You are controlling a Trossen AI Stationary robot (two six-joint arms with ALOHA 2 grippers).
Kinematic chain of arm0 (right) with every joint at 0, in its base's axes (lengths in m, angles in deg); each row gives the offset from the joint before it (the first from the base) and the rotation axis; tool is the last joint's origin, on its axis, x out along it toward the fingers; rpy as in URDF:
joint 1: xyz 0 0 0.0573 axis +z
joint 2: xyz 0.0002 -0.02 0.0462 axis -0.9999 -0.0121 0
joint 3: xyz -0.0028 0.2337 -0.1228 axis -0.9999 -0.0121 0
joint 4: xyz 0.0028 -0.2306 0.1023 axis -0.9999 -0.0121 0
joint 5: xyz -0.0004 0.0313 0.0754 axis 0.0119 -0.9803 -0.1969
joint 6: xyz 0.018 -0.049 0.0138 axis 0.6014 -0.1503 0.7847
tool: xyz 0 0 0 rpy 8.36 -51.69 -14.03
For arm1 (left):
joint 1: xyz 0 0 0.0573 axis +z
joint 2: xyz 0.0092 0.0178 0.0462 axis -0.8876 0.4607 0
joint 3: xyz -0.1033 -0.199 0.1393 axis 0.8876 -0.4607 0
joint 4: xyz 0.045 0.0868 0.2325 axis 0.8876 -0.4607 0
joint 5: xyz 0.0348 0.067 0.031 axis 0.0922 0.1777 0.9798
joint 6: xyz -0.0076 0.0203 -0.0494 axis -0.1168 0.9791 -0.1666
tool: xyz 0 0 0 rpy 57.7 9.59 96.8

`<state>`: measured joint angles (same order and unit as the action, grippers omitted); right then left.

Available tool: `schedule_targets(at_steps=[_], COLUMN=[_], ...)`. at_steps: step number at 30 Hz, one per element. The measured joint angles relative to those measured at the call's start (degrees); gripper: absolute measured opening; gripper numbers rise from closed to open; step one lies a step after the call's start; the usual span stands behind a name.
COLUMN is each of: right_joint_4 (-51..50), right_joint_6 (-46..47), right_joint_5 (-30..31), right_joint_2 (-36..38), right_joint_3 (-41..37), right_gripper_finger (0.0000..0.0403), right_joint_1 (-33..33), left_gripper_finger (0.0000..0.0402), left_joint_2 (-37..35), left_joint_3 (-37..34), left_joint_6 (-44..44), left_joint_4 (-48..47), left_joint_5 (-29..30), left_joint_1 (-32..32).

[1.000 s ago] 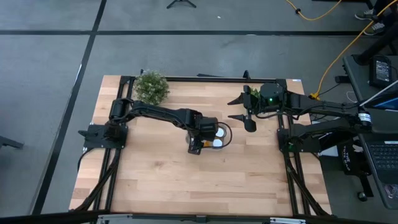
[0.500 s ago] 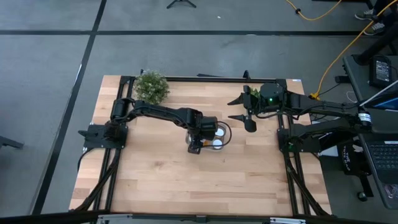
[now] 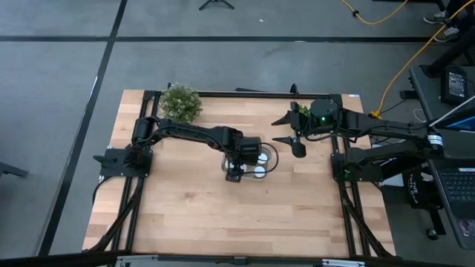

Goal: Pick and place pill bottles into a basket
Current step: Return to Home Position

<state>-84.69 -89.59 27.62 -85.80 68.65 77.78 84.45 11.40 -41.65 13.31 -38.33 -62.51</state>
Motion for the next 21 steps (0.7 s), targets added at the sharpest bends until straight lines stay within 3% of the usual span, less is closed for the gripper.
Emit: schedule_targets(at_steps=[9, 12, 17, 21], right_joint_4=[-0.1, -0.5, -4.7, -5.0], right_joint_6=[-2.0, -2.8, -2.6, -1.1], right_joint_5=[0.0, -1.3, -1.6, -2.8], right_joint_2=[0.2, 1.8, 7.8, 14.7], right_joint_3=[0.0, 0.0, 0.0, -3.6], right_gripper_finger=[0.0267, 0.0267, 0.0267, 0.0267], right_joint_1=[0.0, -0.1, -1.9, -3.2], left_gripper_finger=[0.0266, 0.0266, 0.0265, 0.0265], left_joint_2=[-0.5, -4.3, -15.5, -26.3], left_joint_3=[16.2, 20.0, 19.5, 15.0], left_joint_6=[3.6, 2.1, -3.2, -6.7], left_joint_4=[-12.4, -14.2, -12.5, -9.4], left_joint_5=[7.9, 8.5, 7.0, 6.6], left_joint_1=[-0.4, 1.1, 4.8, 7.7])
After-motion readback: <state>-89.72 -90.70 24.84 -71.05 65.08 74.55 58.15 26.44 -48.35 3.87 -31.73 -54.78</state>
